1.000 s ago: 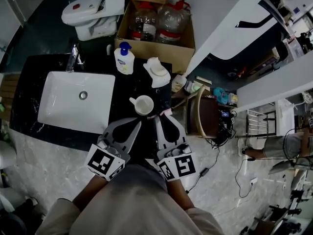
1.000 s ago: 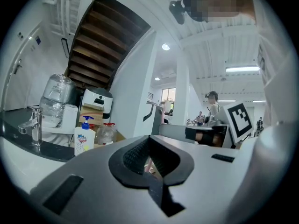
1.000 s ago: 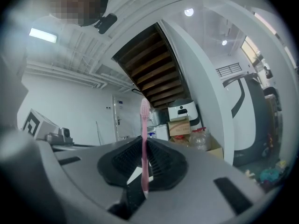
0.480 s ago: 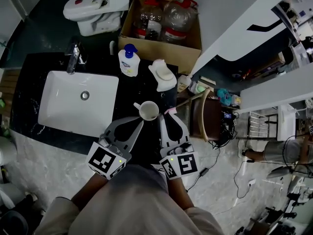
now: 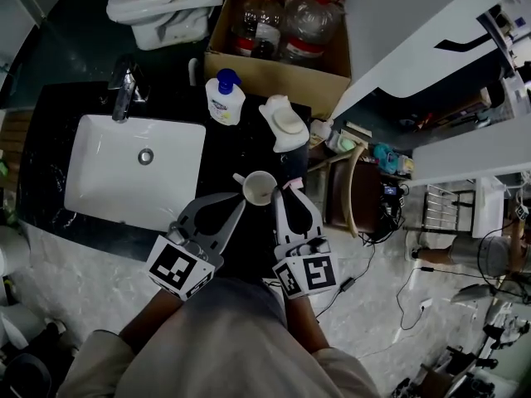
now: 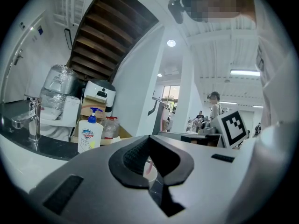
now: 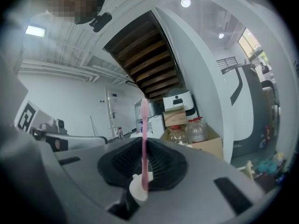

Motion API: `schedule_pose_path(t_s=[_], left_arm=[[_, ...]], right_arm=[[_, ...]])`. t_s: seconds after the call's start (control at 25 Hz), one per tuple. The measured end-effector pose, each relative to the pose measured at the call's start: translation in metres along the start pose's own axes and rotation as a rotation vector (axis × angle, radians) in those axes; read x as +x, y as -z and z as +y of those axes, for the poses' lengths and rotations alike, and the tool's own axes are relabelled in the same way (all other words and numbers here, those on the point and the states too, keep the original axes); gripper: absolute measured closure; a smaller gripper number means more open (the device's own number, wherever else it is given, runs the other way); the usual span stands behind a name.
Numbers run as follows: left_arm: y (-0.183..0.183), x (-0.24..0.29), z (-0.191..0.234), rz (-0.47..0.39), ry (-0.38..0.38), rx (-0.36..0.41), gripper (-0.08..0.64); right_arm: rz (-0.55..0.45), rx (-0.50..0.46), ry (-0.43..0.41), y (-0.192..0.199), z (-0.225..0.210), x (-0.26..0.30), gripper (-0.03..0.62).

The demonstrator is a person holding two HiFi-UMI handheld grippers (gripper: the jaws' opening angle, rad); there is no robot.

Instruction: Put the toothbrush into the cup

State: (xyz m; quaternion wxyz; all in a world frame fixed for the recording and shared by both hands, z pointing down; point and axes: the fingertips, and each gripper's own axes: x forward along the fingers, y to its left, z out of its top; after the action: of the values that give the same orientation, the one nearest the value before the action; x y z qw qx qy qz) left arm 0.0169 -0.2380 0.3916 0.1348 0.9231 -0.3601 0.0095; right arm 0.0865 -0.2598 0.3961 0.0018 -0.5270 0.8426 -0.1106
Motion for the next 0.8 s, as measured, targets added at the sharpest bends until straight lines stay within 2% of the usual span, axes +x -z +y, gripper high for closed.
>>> schedule_pose_path(t_s=[0.36, 0.8], left_arm=[[0.007, 0.002, 0.014, 0.012, 0.002, -0.051, 0.549], [0.014, 0.009, 0.023, 0.035, 0.010, -0.063, 0.549]], right_arm=[[0.050, 0.009, 0.006, 0.018, -0.003, 0.012, 0.554], [0.102, 0.020, 0.018, 0.039, -0.008, 0.023, 0.554]])
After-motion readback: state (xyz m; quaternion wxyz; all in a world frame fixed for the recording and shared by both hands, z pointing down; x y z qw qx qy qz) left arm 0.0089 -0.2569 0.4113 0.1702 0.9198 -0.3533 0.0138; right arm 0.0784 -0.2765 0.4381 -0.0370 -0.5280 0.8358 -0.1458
